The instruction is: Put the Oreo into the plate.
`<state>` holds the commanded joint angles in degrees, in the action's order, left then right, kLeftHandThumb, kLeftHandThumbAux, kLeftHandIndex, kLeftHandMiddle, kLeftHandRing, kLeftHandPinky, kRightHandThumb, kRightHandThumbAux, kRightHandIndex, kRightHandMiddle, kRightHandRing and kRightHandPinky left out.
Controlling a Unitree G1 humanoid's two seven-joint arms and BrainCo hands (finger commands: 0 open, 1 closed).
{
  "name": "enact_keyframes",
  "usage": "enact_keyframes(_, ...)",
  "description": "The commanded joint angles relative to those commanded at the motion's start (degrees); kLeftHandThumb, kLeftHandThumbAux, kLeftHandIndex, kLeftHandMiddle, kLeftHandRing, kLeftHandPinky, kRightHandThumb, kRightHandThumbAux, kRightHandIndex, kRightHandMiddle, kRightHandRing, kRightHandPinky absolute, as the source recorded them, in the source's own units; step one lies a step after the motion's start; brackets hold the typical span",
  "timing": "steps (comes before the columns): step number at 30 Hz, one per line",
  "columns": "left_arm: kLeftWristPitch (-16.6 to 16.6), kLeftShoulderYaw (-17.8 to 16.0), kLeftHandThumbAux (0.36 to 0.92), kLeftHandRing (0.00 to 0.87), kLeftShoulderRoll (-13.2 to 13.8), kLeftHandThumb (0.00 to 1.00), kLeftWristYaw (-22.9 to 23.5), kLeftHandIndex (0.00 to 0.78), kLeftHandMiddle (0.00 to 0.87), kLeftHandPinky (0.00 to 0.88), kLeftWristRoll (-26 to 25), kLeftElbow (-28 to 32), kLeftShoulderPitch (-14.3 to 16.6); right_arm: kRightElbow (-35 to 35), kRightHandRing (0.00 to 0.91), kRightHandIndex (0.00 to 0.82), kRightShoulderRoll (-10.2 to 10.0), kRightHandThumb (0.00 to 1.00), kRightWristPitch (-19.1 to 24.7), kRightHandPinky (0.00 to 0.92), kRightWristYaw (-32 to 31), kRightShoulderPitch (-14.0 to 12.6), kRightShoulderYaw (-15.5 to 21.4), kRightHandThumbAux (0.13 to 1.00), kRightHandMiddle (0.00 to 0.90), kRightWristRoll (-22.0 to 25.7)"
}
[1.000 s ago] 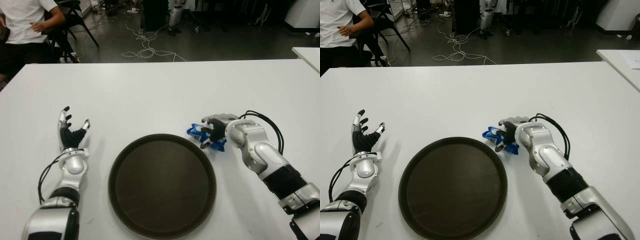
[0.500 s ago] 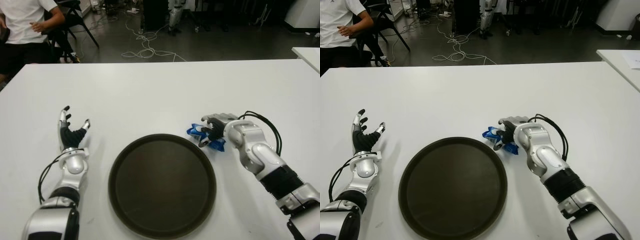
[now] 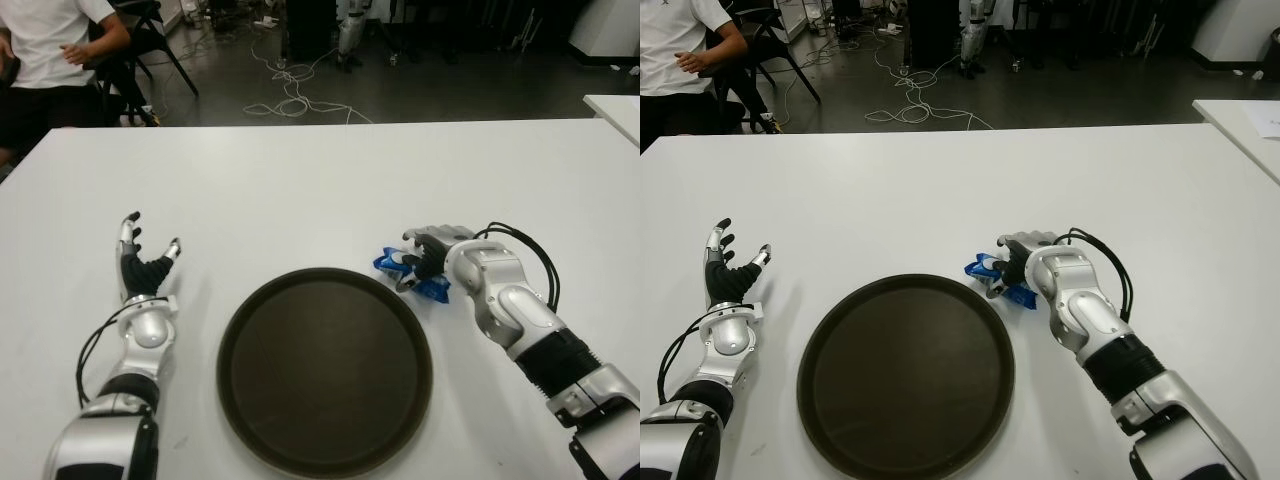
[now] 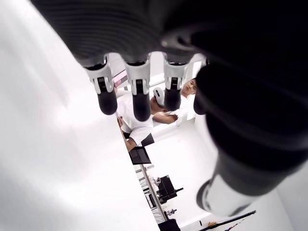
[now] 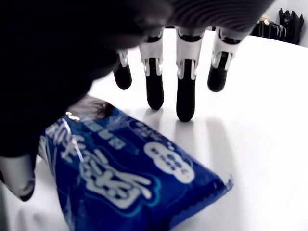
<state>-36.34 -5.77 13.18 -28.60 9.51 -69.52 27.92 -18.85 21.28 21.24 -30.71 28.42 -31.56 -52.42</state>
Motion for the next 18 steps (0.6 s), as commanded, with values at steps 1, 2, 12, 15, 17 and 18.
enact_keyframes(1, 0.09, 0.02, 0.802, 0.082, 0.02, 0.059, 0.02, 0.082, 0.073, 0.106, 0.02, 0.0, 0.01, -0.12, 0.169, 0.094, -0.01, 0.0, 0.07, 0.169, -0.05, 0.1, -0.15, 0.528, 0.166, -0.04)
enact_keyframes(2, 0.15, 0.03, 0.8, 0.082, 0.03, 0.057, 0.04, 0.081, 0.073, 0.104, 0.04, 0.01, 0.0, -0.19, 0.17, 0.094, -0.01, 0.0, 0.14, 0.173, -0.08, 0.17, -0.27, 0.527, 0.166, -0.06)
enact_keyframes(12, 0.58, -0.28, 0.81, 0.072, -0.03, 0.041, 0.46, 0.073, 0.07, 0.084, -0.38, 0.0, 0.03, -0.28, 0.184, 0.089, 0.15, 0.0, 0.52, 0.19, -0.09, 0.43, -1.04, 0.549, 0.176, -0.05)
enact_keyframes(15, 0.45, -0.3, 0.813, 0.072, -0.02, 0.05, 0.55, 0.076, 0.07, 0.084, -0.4, 0.0, 0.03, -0.34, 0.185, 0.086, 0.14, 0.0, 0.31, 0.196, 0.2, 0.34, -0.99, 0.565, 0.173, 0.07)
enact_keyframes(17, 0.35, -0.17, 0.816, 0.075, 0.03, 0.052, 0.4, 0.078, 0.074, 0.088, -0.2, 0.02, 0.02, -0.63, 0.177, 0.086, 0.05, 0.0, 0.22, 0.185, 0.4, 0.34, -1.04, 0.567, 0.167, 0.11)
enact_keyframes(18, 0.33, -0.13, 0.816, 0.078, 0.05, 0.051, 0.35, 0.079, 0.076, 0.09, -0.14, 0.02, 0.02, -0.72, 0.174, 0.086, 0.02, 0.0, 0.2, 0.182, 0.45, 0.36, -1.06, 0.566, 0.165, 0.12)
